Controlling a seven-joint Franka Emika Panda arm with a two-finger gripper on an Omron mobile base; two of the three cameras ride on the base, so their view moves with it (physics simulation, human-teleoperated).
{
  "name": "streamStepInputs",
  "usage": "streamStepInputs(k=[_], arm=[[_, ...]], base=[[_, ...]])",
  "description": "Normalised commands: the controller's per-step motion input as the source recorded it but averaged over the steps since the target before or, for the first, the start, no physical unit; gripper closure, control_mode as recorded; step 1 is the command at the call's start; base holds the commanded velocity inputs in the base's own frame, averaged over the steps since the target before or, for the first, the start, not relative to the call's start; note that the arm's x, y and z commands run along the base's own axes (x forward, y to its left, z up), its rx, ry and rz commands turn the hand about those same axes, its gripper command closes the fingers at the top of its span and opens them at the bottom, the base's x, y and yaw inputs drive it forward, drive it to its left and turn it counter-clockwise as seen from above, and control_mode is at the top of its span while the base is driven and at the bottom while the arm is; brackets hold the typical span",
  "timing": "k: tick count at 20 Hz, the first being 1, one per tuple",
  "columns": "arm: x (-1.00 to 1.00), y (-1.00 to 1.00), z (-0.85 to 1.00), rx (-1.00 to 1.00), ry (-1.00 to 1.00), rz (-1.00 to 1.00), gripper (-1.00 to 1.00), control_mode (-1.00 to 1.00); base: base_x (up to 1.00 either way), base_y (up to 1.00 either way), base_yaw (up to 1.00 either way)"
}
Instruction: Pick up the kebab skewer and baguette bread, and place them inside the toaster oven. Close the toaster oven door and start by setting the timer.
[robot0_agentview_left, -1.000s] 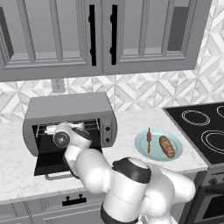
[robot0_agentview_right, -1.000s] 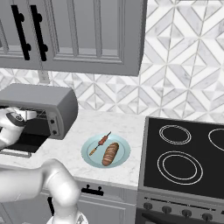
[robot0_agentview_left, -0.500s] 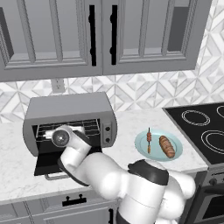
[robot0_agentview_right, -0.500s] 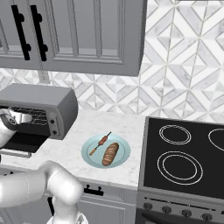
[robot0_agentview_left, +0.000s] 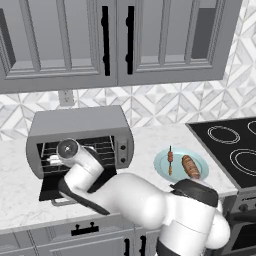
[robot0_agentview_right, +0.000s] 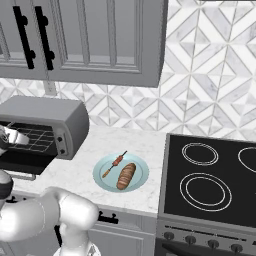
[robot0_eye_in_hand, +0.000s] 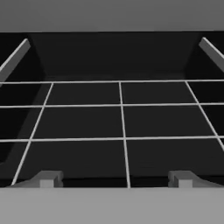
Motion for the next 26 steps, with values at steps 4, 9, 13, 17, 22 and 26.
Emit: streamStepInputs(k=[4,9,13,17,22,26], arm=[[-0.99,0.0,-0.83,0.0,0.29,0.0,-1.0,-1.0],[-1.0,0.0,-0.78,0.0,0.3,0.0,-1.0,-1.0],[-0.75,-0.29,0.02,0.03,0.14,0.0,-1.0,-1.0],[-0.98,-0.96,0.61,0.06,-0.02,-0.06,-1.0,-1.0],[-0.51,-1.0,0.0,0.1,0.13,-0.2,-1.0,-1.0],[0.0,-1.0,0.0,0.1,0.15,-0.16,-1.0,-1.0]], base=[[0.0,0.0,0.0],[0.0,0.0,0.0],[0.0,0.0,0.0],[0.0,0.0,0.0],[0.0,0.0,0.0],[0.0,0.0,0.0]])
